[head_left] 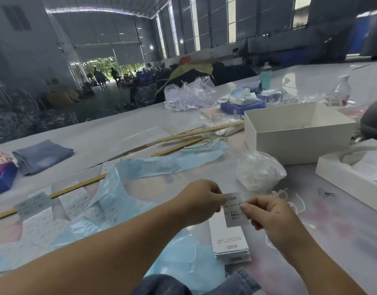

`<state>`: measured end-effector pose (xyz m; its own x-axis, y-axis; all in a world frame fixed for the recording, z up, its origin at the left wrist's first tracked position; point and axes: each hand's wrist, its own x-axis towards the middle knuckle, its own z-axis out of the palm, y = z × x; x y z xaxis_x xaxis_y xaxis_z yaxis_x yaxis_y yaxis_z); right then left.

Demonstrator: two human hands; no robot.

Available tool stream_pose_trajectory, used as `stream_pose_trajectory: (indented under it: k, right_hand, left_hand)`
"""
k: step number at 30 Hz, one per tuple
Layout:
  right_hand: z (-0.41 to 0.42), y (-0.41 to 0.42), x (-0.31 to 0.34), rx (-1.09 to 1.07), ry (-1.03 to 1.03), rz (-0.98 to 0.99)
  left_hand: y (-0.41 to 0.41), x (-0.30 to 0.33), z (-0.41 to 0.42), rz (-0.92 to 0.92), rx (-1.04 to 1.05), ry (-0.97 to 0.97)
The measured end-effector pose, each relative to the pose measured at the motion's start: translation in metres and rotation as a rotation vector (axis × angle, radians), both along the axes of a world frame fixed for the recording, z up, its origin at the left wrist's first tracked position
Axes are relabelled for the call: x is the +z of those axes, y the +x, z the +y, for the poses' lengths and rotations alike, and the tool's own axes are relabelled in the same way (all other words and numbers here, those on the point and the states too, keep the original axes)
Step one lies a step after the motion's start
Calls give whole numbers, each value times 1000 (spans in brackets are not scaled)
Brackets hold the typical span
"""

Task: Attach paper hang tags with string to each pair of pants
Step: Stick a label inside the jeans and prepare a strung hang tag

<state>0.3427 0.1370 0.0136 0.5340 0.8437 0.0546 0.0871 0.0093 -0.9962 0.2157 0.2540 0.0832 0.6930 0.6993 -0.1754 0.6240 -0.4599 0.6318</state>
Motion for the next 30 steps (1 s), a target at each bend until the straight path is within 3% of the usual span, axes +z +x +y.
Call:
stream_pose_trajectory:
  k: [7, 12, 30]
  right_hand:
    - [16, -18, -36, -191, -144, -283]
    - [23, -17, -50, -290, -119, -460]
    - [37, -19, -73, -258, -256, -668]
  left_hand:
    - [2, -50, 16, 65, 70, 58]
    - [9, -75, 21, 53, 78, 67]
    - [9, -96, 27, 90, 107, 34]
